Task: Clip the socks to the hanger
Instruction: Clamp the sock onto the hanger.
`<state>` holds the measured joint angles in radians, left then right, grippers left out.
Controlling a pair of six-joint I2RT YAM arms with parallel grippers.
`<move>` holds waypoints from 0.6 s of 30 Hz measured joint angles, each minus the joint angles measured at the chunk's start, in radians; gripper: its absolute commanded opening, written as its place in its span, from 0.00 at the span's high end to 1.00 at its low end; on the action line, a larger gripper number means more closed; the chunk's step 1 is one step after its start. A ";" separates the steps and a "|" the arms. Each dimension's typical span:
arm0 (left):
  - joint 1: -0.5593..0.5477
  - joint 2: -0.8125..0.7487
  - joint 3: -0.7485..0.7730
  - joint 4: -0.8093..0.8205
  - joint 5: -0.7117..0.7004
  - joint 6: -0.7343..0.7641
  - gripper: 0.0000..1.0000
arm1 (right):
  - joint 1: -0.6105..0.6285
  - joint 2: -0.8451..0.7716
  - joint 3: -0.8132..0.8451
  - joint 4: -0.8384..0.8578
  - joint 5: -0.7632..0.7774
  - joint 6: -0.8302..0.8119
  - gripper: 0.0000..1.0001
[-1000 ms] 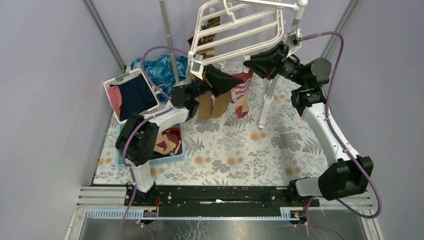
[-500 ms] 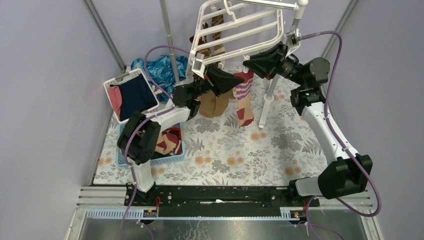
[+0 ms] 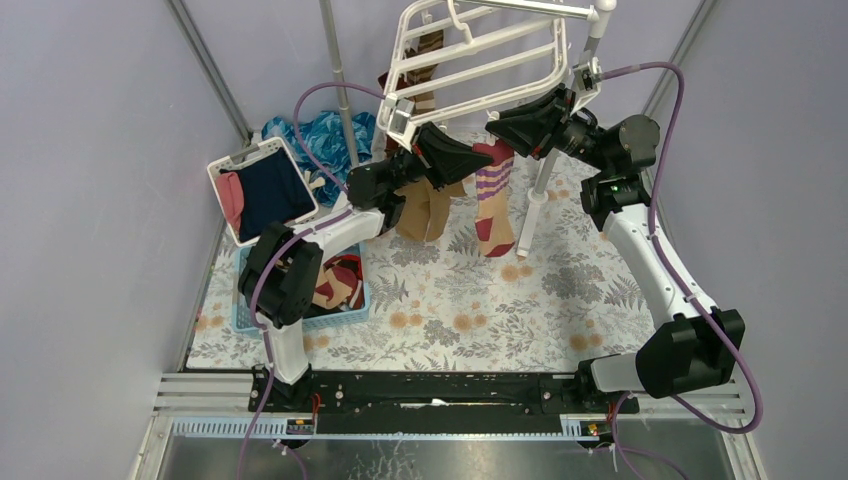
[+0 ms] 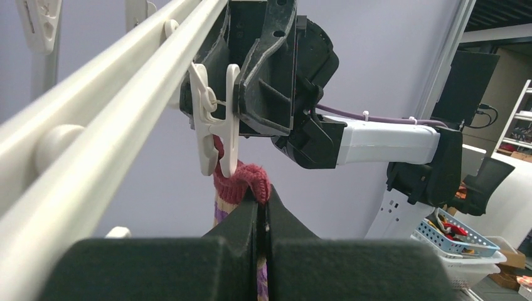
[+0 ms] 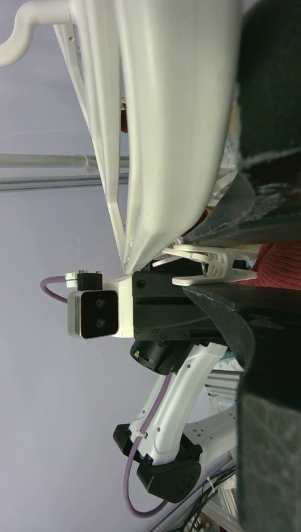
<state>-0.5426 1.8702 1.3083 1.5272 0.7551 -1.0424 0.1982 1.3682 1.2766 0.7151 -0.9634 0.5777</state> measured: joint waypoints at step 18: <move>0.017 0.006 -0.050 0.011 -0.089 -0.032 1.00 | 0.000 0.010 0.000 -0.026 0.016 -0.001 0.93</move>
<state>-0.5255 1.8763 1.2579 1.5387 0.6662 -1.0740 0.1978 1.3777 1.2766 0.6891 -0.9478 0.5770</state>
